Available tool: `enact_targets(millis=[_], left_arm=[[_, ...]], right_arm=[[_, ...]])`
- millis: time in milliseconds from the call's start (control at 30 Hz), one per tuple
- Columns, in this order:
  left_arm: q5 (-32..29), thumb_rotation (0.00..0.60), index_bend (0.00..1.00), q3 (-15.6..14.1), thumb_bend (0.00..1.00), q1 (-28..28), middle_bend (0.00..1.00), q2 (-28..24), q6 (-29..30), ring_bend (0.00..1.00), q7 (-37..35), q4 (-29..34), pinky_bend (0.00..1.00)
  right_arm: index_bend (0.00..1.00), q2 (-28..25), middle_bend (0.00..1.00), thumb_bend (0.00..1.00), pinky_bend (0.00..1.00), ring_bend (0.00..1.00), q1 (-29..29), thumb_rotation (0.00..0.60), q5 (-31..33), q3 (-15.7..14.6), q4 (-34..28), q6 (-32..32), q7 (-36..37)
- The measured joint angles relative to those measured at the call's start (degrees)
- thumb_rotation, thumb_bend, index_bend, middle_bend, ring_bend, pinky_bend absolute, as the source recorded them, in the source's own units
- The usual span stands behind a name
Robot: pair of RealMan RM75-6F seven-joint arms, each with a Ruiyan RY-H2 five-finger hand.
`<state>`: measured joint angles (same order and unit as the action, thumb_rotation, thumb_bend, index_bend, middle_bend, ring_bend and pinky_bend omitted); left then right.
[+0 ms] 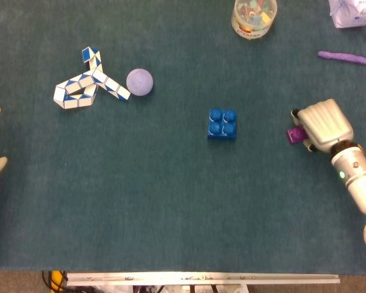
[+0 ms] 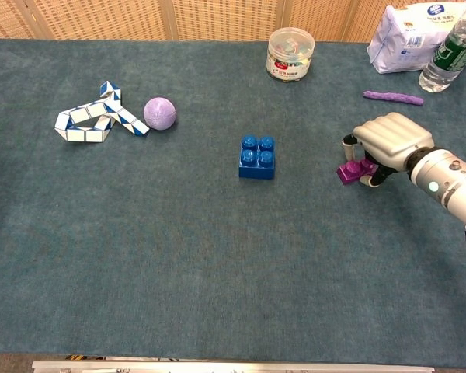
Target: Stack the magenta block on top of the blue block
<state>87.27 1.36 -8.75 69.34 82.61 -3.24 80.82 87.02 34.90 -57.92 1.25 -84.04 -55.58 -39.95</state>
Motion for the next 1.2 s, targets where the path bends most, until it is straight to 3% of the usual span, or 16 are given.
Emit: enact_targets(millis=[767, 1200], left_arm=[[-0.12, 0.600, 0.20, 0.02, 0.15, 0.20, 0.16, -0.13, 0.04, 0.16, -0.69, -0.07, 0.16], [0.41, 0.600, 0.20, -0.19, 0.15, 0.28, 0.16, -0.64, 0.26, 0.16, -0.57, 0.93, 0.16]], right_arm=[[0.55, 0.58, 1.00, 0.25, 1.00, 1.00, 0.06, 0.600, 0.14, -0.38, 1.10, -0.53, -0.02], [0.55, -6.28, 1.00, 0.25, 1.00, 1.00, 2.06, 0.600, -1.03, 3.21, -10.35, -0.29, 2.97]])
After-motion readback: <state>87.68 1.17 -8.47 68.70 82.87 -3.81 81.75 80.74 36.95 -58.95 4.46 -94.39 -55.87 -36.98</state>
